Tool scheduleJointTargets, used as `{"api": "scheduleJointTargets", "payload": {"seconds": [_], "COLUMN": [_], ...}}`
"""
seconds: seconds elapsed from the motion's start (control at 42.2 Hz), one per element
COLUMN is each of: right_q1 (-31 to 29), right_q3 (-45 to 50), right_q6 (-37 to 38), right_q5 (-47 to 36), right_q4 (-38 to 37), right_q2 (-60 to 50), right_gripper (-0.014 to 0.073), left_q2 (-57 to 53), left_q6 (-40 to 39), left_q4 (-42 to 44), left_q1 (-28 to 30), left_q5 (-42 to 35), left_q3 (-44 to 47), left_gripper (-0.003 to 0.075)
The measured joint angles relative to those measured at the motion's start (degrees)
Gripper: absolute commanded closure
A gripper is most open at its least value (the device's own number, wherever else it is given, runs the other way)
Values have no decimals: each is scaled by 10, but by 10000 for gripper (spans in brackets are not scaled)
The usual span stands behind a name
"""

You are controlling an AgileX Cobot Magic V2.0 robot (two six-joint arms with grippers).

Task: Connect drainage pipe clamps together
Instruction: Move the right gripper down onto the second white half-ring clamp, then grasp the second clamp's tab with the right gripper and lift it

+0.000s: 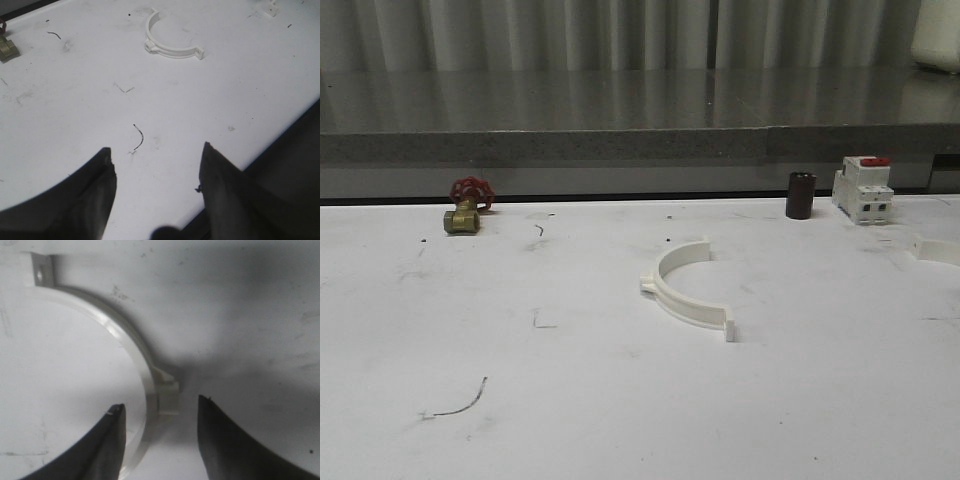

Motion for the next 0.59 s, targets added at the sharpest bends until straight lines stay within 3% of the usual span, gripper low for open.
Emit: {"api": "scheduleJointTargets", "payload": {"seconds": [0.189, 0.379, 0.592], "right_q1": [2, 2, 2], "right_q3": [0, 0, 0], "right_q6": [0, 0, 0], "right_q5": [-8, -11, -11], "right_q4": [0, 0, 0], "right_q2": [21, 22, 22], "right_gripper": [232, 414, 427], "left_q2": [0, 0, 0], "left_q6": [0, 0, 0], "left_q4": [0, 0, 0], "left_q1": [0, 0, 0], "left_q5": [0, 0, 0], "left_q3": [0, 0, 0], "left_gripper": [347, 347, 347]}}
